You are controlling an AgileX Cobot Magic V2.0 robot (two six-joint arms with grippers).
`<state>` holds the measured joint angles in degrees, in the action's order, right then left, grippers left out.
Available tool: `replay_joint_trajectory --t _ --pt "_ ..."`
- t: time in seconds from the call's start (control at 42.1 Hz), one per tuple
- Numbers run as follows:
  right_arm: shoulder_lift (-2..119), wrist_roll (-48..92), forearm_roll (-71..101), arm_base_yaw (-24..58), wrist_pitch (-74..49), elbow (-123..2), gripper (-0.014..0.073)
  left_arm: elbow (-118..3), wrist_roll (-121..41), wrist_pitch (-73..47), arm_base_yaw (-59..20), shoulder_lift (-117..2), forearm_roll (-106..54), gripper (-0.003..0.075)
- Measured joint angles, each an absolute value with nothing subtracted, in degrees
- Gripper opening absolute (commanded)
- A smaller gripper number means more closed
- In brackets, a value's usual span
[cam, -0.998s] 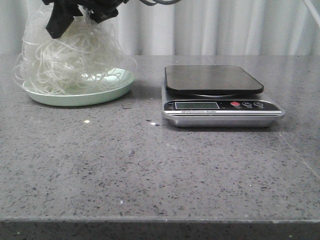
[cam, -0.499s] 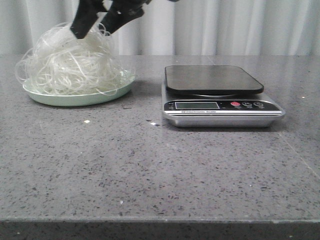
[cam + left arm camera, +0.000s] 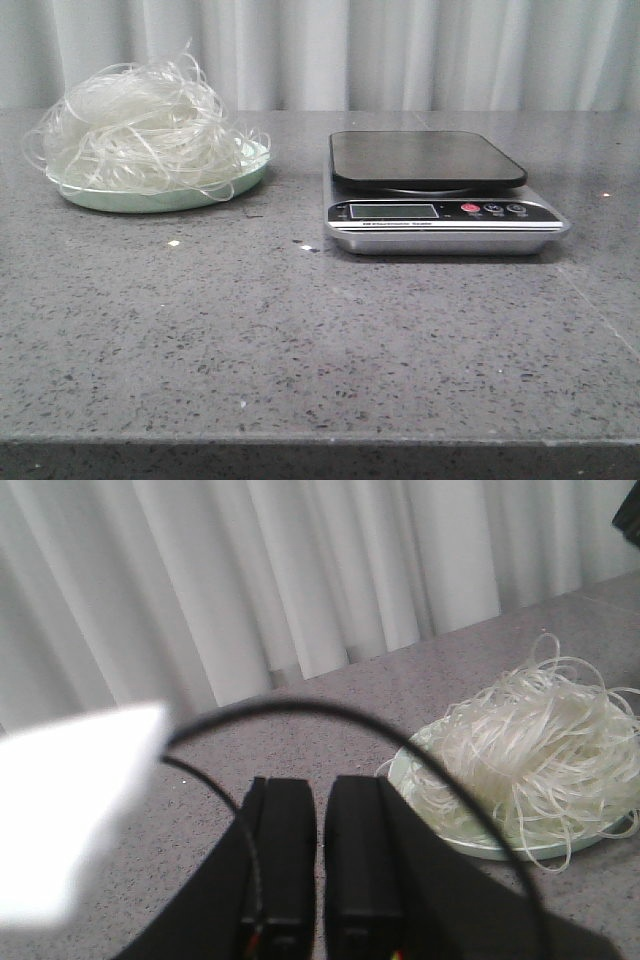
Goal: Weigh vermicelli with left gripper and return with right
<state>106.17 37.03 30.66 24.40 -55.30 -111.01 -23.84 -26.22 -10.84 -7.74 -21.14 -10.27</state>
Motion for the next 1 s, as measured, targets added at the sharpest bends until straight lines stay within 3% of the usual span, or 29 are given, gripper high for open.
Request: replay_joint_trajectory --t 0.523,0.998 --pt "94.3 22.8 27.1 10.7 -50.1 -109.0 0.0155 -23.8 -26.2 -10.8 -7.7 -21.1 -10.7 0.0145" --pt "69.7 15.3 20.9 10.4 -23.0 -65.7 0.0155 -23.8 -26.2 -10.4 -7.7 -21.1 -19.3 0.0145"
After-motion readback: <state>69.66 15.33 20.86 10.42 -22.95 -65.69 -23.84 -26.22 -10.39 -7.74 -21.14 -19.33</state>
